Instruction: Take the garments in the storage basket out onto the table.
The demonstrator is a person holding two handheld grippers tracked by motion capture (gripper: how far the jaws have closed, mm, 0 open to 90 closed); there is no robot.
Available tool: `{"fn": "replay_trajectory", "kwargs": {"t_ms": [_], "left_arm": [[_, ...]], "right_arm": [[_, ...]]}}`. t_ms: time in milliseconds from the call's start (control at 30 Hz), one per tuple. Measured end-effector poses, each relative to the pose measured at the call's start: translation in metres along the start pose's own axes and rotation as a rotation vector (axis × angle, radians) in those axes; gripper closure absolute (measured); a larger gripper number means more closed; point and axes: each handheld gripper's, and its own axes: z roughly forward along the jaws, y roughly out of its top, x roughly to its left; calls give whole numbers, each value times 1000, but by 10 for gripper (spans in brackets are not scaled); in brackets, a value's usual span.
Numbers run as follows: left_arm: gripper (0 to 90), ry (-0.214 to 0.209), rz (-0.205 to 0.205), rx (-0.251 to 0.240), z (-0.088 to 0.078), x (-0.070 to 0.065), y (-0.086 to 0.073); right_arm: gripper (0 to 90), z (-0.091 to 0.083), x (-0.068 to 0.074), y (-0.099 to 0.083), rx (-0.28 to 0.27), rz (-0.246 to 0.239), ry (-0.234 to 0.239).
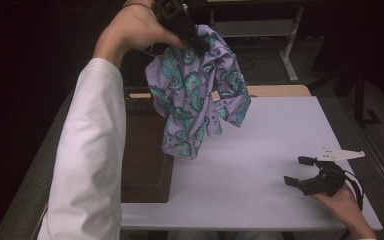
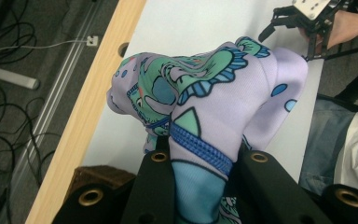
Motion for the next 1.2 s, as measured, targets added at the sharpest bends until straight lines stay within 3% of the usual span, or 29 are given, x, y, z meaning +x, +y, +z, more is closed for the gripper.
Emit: {"fn": "replay_trajectory", "kwargs": {"t_ms": [400, 700, 933, 967, 1000, 1033, 1200], "left_arm": [[788, -29, 48, 0, 24, -2, 24], [788, -67, 68, -28, 54, -3, 32], [789, -97, 60, -36, 83, 1, 22], [789, -109, 45, -39, 93, 3, 16], [788, -109, 45, -39, 93, 3, 16], [789, -114, 35, -40, 107, 5, 7], [788, -127, -10, -50, 131, 10, -11]], "right_arm": [[0, 0, -1, 0, -6, 0, 1], [0, -1, -1, 0, -4, 2, 8], [0, -1, 0, 0, -4, 7, 9], [0, -1, 0, 0, -2, 6, 9], [0, -1, 0, 0, -2, 6, 9], [0, -1, -1, 1, 3, -4, 11], [0, 0, -1, 0, 3, -4, 9]]}}
